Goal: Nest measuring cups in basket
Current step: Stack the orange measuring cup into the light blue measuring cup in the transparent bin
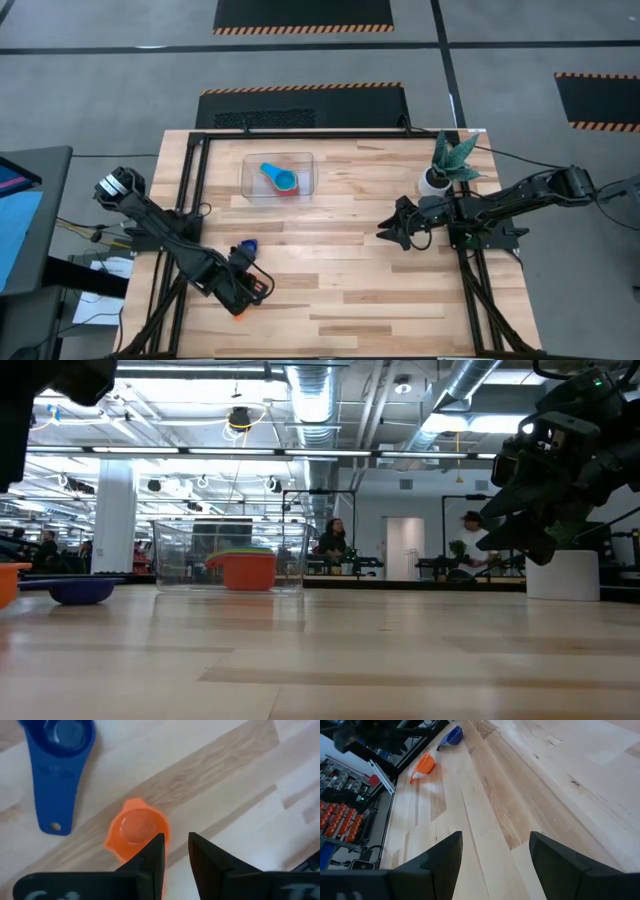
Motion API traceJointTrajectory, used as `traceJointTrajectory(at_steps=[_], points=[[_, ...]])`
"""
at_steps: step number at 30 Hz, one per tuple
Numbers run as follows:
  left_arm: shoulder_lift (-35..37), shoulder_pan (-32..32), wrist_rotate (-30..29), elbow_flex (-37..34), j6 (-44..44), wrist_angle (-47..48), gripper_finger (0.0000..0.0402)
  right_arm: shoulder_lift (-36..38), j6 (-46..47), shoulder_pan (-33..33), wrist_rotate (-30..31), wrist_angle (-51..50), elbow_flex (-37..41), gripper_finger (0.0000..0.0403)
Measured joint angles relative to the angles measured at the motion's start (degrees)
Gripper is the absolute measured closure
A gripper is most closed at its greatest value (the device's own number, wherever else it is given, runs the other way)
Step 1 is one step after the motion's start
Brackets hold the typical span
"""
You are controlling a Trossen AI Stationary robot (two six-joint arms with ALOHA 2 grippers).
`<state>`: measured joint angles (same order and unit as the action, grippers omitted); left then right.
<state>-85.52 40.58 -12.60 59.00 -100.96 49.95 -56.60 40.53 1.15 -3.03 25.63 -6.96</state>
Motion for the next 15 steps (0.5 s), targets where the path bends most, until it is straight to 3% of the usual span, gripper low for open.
traceJointTrajectory(at_steps=[7,12,15], points=[[-1.33,0.0,-1.63,0.21,-1.93,-7.43,0.0329,-0.01,0.02,-0.01,0.0,-0.03,0.0,0.0148],[-10.23,0.41,-0.33,4.2,0.23,-15.32,0.0329,-0.02,0.02,-0.02,0.0,-0.45,0.0,0.0148],[-16.15,0.54,4.04,10.2,4.18,-9.3,0.0329,0.0,0.02,-0.02,0.0,-0.65,0.0,0.0148]])
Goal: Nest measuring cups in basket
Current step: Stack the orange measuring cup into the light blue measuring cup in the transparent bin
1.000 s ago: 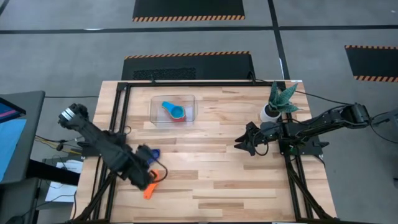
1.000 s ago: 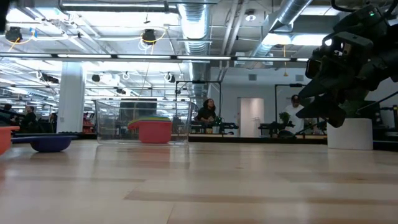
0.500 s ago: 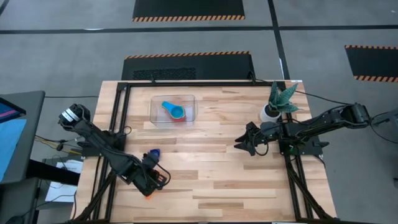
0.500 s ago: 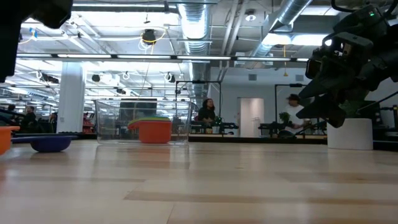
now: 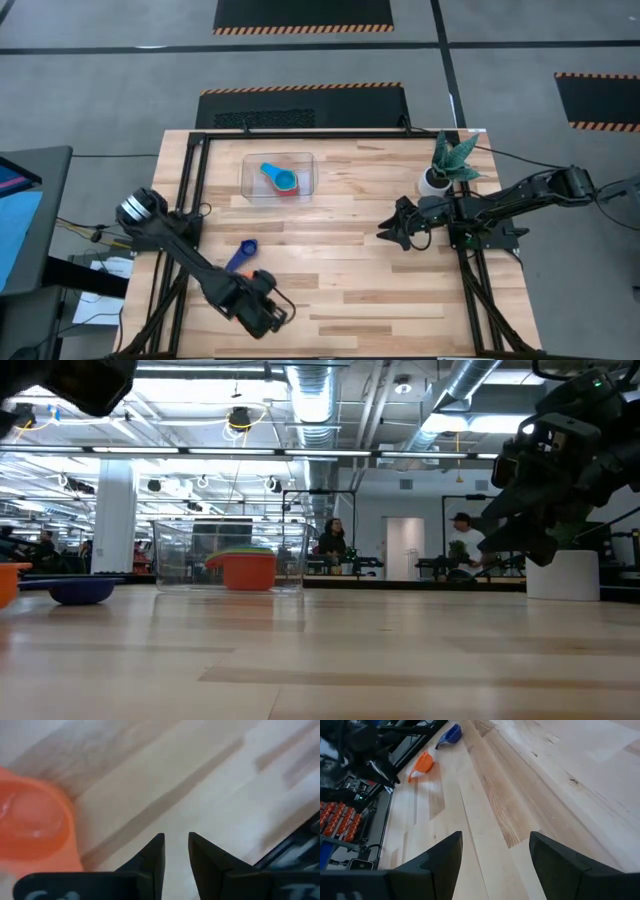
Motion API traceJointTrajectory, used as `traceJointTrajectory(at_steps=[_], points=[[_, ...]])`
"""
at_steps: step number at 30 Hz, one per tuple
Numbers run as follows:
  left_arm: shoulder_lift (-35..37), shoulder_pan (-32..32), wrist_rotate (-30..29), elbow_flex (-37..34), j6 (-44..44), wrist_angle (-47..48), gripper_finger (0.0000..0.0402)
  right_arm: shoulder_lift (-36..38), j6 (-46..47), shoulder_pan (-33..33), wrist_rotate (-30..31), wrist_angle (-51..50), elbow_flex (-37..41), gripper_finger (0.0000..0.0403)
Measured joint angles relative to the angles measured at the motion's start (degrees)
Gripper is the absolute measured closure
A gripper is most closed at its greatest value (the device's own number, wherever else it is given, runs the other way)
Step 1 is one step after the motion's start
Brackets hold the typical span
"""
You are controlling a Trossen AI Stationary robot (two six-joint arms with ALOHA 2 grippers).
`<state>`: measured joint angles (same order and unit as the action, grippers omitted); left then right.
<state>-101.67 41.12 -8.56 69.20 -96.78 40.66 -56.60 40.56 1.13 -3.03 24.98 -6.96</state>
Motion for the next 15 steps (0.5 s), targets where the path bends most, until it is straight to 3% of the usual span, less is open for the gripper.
traceJointTrajectory(at_steps=[3,8,15], points=[[-3.66,-0.1,1.88,9.21,2.2,14.75,0.0329,-0.01,0.02,0.02,0.0,-0.35,0.0,0.0148],[-7.81,0.11,-1.86,20.4,2.54,37.87,0.0329,-0.02,0.13,0.02,0.0,-0.62,0.0,0.0148],[-8.26,0.07,-0.51,15.17,2.33,34.05,0.0329,-0.02,0.11,0.02,0.0,-0.51,0.0,0.0148]])
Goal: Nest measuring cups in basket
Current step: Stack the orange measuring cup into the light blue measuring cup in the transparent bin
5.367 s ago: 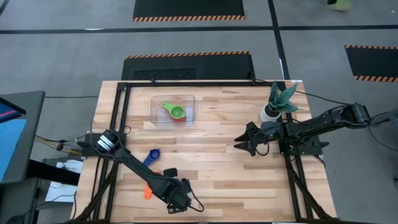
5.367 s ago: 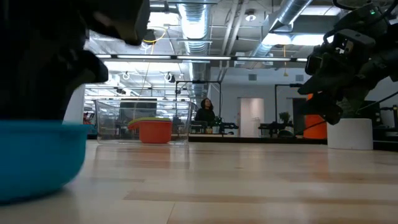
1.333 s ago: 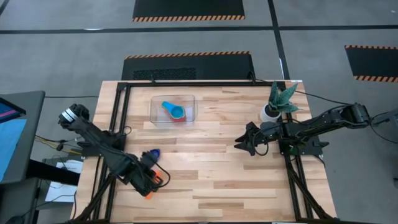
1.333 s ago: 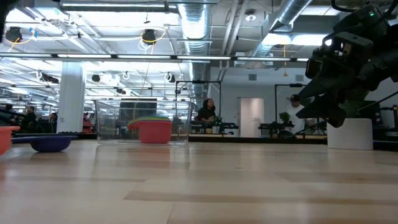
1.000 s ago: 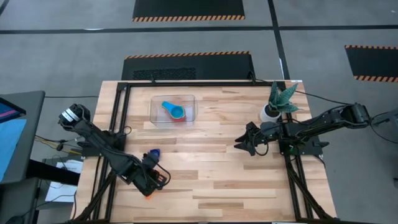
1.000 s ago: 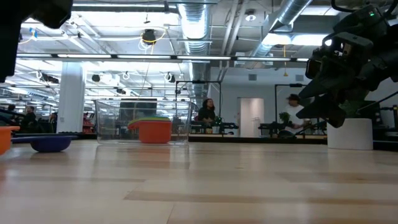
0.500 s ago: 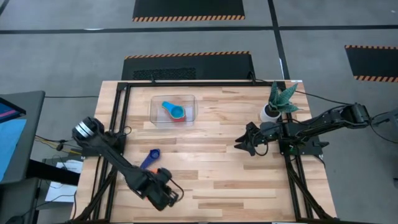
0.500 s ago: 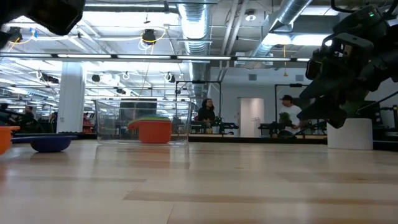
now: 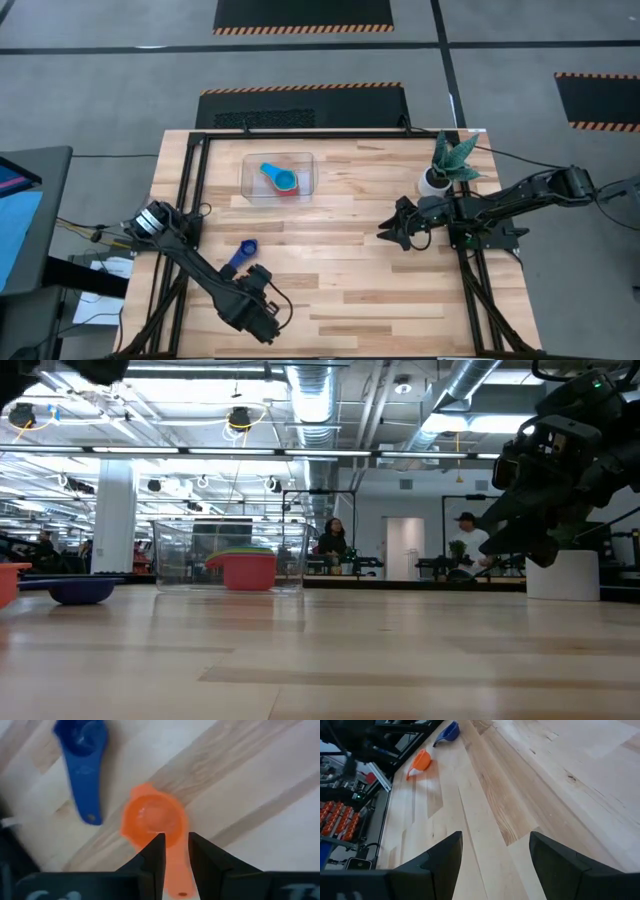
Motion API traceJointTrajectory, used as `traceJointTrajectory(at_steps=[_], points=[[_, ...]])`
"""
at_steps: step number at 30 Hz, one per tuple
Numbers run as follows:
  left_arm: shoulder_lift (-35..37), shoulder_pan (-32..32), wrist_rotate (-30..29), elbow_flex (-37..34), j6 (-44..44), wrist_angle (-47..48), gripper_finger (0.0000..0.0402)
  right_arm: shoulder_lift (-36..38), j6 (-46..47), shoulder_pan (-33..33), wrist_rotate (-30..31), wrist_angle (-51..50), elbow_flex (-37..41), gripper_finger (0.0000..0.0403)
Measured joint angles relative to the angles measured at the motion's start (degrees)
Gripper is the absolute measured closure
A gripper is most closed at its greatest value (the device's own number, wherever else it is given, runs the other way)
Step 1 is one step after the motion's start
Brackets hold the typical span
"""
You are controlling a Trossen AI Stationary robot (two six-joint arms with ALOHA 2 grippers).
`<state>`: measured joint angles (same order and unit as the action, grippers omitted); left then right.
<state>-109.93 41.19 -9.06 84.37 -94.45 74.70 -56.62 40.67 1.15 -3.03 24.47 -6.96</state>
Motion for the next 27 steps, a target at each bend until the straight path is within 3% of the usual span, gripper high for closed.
traceJointTrajectory(at_steps=[10,27], points=[[0.03,-0.42,1.64,-4.05,-1.31,-7.3,0.0329,0.01,0.0,0.0,-0.04,-0.21,0.0,0.0148],[-0.7,-0.48,-0.38,-4.04,-2.32,-7.49,0.0329,0.0,-0.13,-0.01,-0.07,-0.46,0.0,0.0148]])
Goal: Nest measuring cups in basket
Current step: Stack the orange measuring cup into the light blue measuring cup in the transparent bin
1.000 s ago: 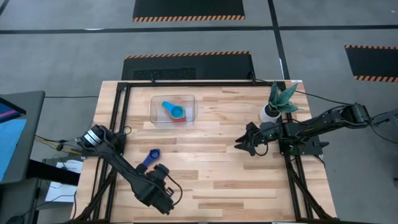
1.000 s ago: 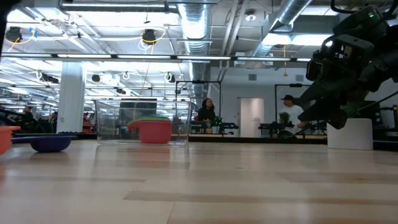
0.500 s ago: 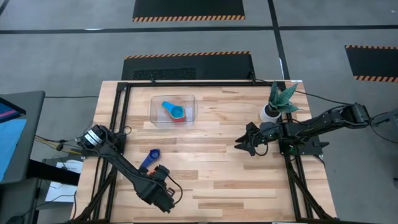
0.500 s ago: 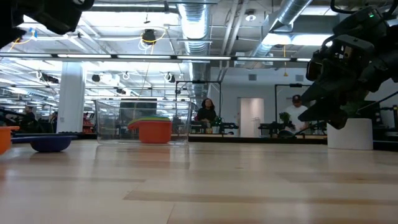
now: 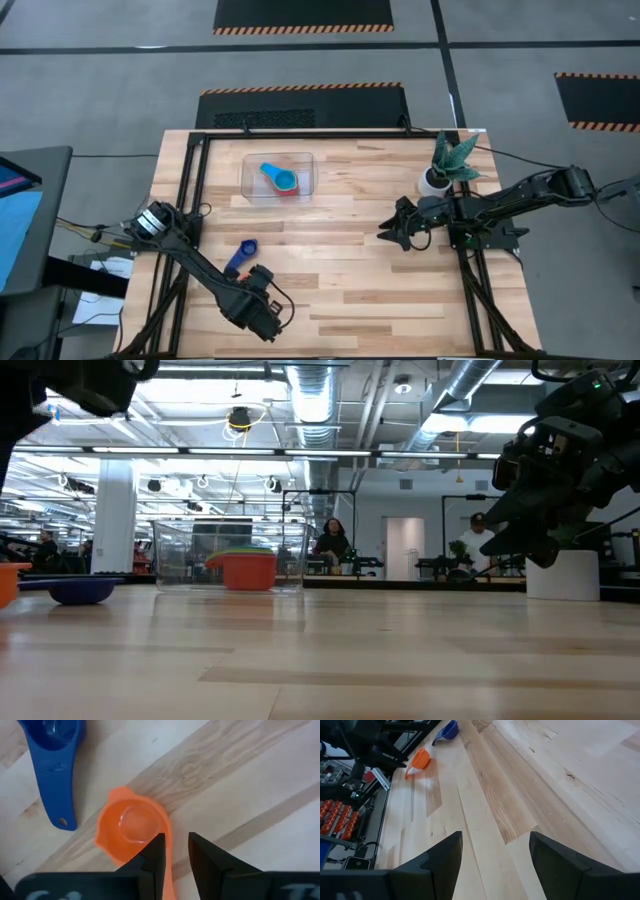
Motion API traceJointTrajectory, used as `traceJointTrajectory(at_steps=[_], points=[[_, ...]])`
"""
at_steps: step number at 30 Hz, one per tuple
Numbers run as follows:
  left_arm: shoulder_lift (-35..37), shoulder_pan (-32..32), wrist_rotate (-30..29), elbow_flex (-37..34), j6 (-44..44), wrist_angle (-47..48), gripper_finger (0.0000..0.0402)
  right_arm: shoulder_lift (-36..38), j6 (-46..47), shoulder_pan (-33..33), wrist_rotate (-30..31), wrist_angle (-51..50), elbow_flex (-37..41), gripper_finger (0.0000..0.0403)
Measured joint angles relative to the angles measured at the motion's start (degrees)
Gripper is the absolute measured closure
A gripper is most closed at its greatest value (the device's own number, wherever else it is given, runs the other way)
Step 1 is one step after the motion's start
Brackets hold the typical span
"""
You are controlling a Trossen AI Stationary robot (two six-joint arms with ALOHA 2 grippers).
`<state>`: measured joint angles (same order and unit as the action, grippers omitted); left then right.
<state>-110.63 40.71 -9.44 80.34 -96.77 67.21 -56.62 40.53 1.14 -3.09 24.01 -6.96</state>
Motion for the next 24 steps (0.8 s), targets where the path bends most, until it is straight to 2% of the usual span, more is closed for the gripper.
traceJointTrajectory(at_steps=[4,12,16,19,21,24], points=[[-2.85,0.0,1.74,-0.04,0.28,-1.38,0.0329,0.0,0.0,-0.01,-0.02,-0.24,0.0,0.0148],[-5.46,-0.08,0.69,0.02,-0.31,-0.27,0.0329,0.0,0.02,0.01,-0.02,-0.48,0.0,0.0148],[-6.79,-0.21,1.99,-0.01,2.06,-1.52,0.0333,0.02,0.02,0.01,-0.04,-0.84,0.0,0.0148],[-7.76,-0.35,2.26,0.09,5.51,-2.97,0.0351,0.0,0.02,0.01,-0.07,-1.49,0.02,0.0148],[-7.76,-0.59,2.24,0.11,9.28,-3.57,0.0381,0.02,0.04,-0.01,-0.04,-1.49,0.02,0.0148],[-7.17,-2.02,-1.51,1.11,12.97,-2.92,0.0395,0.02,0.1,-0.01,-0.05,-1.48,0.02,0.0148]])
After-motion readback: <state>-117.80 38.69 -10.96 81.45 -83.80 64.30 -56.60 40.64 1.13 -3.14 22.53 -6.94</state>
